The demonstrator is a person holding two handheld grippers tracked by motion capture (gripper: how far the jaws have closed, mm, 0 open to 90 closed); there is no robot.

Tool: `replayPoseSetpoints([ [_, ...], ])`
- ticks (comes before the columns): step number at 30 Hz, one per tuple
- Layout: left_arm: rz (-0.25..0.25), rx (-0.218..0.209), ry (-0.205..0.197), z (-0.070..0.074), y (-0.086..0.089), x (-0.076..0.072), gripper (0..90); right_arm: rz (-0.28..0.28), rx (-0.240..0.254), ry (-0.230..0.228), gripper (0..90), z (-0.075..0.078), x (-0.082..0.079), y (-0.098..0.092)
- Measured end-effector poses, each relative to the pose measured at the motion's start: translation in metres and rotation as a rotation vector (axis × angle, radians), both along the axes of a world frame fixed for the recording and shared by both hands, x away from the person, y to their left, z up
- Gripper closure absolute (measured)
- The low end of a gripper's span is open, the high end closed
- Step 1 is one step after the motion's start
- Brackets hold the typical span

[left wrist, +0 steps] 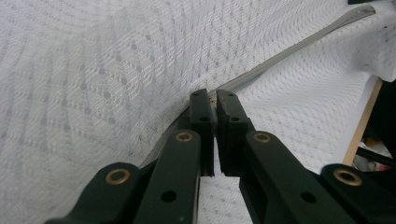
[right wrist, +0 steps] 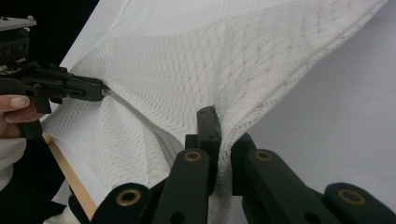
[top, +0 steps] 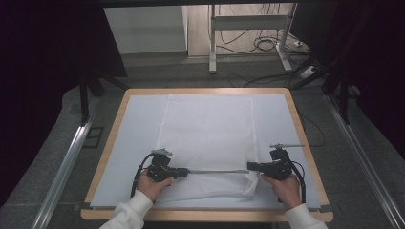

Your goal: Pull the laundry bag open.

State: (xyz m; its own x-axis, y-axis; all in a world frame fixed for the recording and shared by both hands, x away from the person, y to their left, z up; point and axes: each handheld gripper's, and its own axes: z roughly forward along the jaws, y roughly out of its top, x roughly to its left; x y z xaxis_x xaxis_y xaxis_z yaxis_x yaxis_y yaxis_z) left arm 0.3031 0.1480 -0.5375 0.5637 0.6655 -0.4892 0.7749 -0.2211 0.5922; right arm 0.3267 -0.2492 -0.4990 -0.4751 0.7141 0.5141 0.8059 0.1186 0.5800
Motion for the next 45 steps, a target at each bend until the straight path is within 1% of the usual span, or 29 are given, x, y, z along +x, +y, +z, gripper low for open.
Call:
replayPoseSetpoints([
  [4,0.003,0.008,-0.003,0.000,0.003,0.000,87.5,-0.001,-0.001,0.000,88.3,0.000,0.000,0.000],
  [5,0.007,0.000,0.002,0.000,0.004,0.000,87.6,-0.002,-0.003,-0.001,88.3,0.000,0.000,0.000],
  [7,0.010,0.006,-0.003,0.001,0.005,-0.001,87.5,0.001,-0.004,0.000,88.3,0.000,0.000,0.000],
  [13,0.019,-0.002,0.001,0.000,0.011,-0.002,87.5,-0.002,-0.003,-0.004,88.3,0.001,0.000,0.000],
  [14,0.020,0.004,0.001,0.001,0.012,-0.002,87.6,-0.002,0.001,-0.003,88.3,0.001,-0.001,0.001],
  [16,0.025,-0.001,0.002,0.000,0.015,-0.003,87.5,-0.002,-0.002,-0.006,88.3,0.001,-0.001,0.001],
  [19,0.033,0.005,0.002,0.000,0.018,-0.004,87.5,-0.002,0.002,-0.008,88.3,0.002,-0.001,0.000],
  [25,0.037,-0.004,0.001,0.001,0.022,-0.005,87.5,0.009,0.002,-0.018,88.3,0.006,-0.003,0.003],
  [26,0.039,0.003,0.000,0.001,0.023,-0.005,87.5,0.009,0.003,-0.016,88.3,0.006,-0.003,0.003],
  [31,0.056,-0.006,0.003,0.002,0.031,-0.005,87.6,0.004,0.006,-0.020,88.3,0.007,-0.002,0.001],
  [32,0.058,-0.010,0.003,0.001,0.032,-0.005,87.5,0.003,0.007,-0.020,88.4,0.007,-0.002,0.001],
  [36,0.060,-0.005,0.002,0.002,0.034,-0.006,87.5,0.003,0.005,-0.020,88.4,0.007,-0.002,0.001],
  [40,0.067,-0.012,0.004,0.002,0.037,-0.007,87.5,-0.001,0.006,-0.017,88.3,0.007,-0.002,0.000],
  [45,0.074,-0.005,0.005,0.002,0.039,-0.007,87.6,-0.003,0.006,-0.018,88.3,0.007,-0.002,-0.001],
])
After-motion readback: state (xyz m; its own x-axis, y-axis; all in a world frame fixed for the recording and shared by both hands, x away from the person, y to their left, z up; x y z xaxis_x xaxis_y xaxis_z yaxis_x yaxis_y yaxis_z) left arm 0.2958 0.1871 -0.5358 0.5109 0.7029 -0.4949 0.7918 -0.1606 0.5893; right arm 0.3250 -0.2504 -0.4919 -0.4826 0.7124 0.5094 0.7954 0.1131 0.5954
